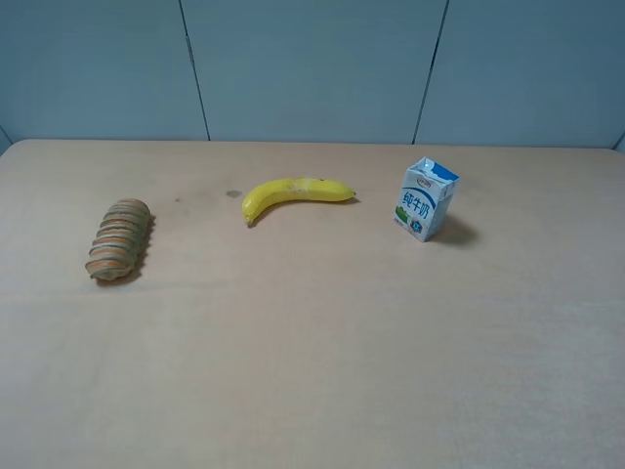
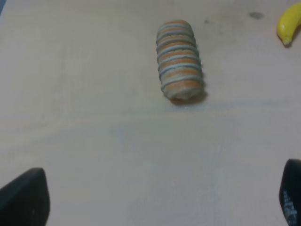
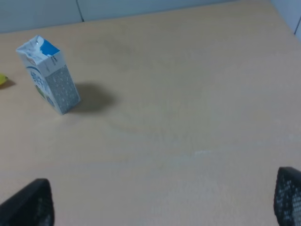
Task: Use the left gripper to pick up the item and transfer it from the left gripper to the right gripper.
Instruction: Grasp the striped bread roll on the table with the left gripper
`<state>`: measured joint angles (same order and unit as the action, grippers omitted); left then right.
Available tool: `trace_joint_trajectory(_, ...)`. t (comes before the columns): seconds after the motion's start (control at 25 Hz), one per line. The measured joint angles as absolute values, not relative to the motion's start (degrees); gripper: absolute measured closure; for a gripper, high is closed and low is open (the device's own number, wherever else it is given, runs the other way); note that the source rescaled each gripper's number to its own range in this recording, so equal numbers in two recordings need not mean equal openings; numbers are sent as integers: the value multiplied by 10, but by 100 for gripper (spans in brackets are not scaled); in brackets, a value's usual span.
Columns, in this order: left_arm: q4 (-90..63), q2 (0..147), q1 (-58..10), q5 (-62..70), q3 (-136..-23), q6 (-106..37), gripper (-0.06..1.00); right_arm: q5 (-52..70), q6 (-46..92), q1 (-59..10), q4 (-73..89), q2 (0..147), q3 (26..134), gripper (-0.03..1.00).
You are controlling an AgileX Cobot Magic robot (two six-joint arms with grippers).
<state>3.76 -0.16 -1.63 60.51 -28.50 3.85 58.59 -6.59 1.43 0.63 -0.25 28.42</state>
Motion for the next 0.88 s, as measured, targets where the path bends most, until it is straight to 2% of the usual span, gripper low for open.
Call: trace_joint_trajectory(0.88,38,-2,-16,605,-285,38,-3,586,-66,14,6,-2,284,-3)
